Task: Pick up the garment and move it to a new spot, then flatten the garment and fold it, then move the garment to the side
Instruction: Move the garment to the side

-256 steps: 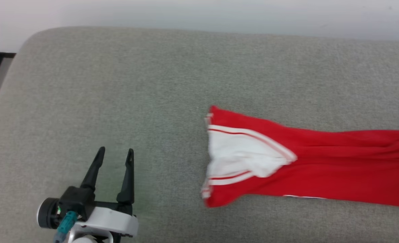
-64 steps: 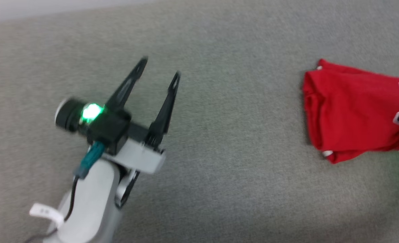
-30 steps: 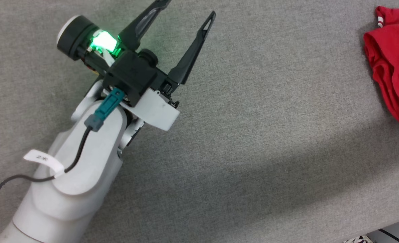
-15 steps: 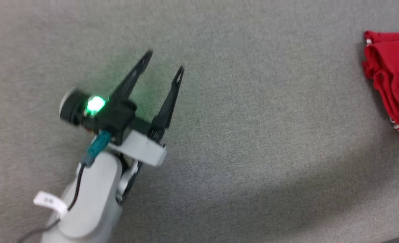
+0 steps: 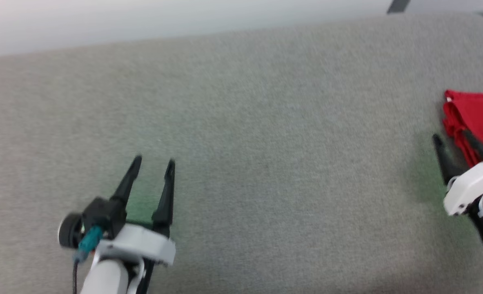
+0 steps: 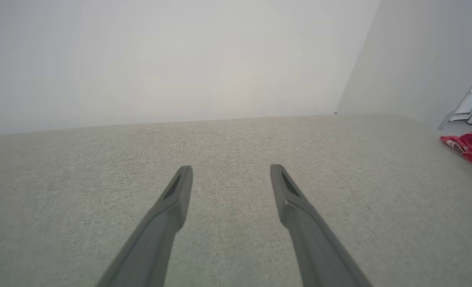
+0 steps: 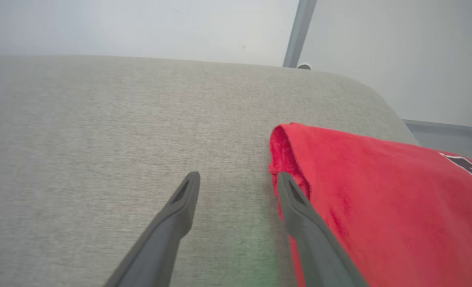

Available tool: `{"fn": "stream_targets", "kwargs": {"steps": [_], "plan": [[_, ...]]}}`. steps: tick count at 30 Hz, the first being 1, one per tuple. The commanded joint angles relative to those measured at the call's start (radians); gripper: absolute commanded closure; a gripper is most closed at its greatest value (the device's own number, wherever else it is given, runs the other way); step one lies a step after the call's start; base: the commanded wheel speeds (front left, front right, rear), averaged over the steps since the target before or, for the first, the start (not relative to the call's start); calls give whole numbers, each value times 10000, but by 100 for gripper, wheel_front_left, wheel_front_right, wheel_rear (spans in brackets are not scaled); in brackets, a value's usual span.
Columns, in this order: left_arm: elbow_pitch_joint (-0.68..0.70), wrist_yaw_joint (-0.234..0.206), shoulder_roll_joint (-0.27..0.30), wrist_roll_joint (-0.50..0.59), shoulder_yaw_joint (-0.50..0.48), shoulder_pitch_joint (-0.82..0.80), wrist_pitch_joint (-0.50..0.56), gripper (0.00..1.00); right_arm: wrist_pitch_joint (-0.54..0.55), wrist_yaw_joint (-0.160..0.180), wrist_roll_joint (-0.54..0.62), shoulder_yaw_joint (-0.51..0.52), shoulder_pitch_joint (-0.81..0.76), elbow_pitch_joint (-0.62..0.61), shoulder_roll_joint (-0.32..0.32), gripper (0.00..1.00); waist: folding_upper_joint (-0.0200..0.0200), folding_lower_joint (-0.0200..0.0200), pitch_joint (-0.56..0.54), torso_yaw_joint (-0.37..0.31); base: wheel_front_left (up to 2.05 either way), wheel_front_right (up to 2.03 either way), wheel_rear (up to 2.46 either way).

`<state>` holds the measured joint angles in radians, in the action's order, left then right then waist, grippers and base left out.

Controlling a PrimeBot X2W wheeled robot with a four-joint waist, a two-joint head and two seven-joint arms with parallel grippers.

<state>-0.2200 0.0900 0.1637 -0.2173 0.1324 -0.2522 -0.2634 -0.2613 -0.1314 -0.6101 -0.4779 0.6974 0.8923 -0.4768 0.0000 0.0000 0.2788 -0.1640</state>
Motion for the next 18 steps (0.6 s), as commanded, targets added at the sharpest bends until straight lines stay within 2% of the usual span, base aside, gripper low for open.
{"fn": "stream_targets", "kwargs": {"steps": [1,9,13,18], "plan": [[-140,110,-107,129,-211,499,-6,0,-39,17,-69,90,-576,-291,93,0,0,0,-1250,864,0,0,0],[-253,328,-335,224,-1012,1827,-6,0,-43,17,154,686,-2341,-1183,592,0,0,0,-2593,1352,0,0,0],[-178,353,-354,282,-1156,2106,-7,0,-44,17,309,912,-2587,-1471,789,0,0,0,-2794,1483,0,0,0],[-6,408,-435,360,-1268,2387,-6,0,-45,17,560,1820,-3141,-2147,1062,0,0,0,-3010,1706,0,0,0]]}}
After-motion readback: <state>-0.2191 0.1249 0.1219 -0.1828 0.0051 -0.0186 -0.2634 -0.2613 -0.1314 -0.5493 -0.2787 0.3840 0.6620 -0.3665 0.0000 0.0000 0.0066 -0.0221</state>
